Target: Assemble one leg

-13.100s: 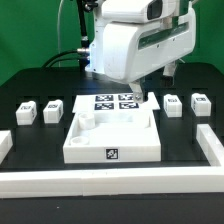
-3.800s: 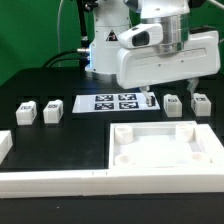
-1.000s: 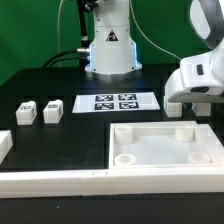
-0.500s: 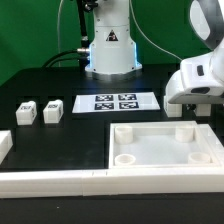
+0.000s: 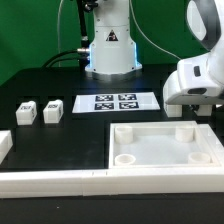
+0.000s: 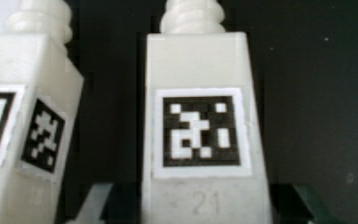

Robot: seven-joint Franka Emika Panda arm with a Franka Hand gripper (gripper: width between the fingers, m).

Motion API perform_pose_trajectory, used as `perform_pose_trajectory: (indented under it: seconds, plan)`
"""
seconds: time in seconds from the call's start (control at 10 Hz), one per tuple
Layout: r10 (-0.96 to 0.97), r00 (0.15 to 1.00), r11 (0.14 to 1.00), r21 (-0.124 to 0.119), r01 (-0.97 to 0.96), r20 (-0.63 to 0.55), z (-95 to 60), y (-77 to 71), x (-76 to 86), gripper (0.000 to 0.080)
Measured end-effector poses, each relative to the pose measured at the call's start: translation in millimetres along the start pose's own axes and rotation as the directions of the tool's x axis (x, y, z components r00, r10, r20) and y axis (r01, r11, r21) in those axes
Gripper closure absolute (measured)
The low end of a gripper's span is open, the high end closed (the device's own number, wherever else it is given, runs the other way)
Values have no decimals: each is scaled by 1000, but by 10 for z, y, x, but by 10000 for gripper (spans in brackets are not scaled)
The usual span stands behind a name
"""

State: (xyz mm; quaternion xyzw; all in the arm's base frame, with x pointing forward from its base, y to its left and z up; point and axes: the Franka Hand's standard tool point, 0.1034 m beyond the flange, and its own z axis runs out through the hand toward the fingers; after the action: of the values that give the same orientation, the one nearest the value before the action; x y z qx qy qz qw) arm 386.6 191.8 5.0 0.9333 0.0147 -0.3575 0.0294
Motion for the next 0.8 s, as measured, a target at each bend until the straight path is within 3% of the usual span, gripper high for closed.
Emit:
perform_pose_trajectory:
  seconds: [0.3, 0.5, 0.7, 0.8]
  plan:
    - [0, 1000, 1000, 2, 0, 0, -56, 29, -19, 508]
    - [-11, 1000, 1000, 2, 11, 19, -195, 116, -119, 508]
    - [-38, 999, 999, 6, 38, 38, -500, 297, -292, 508]
    - [-48, 999, 999, 20, 48, 13, -717, 431, -338, 507]
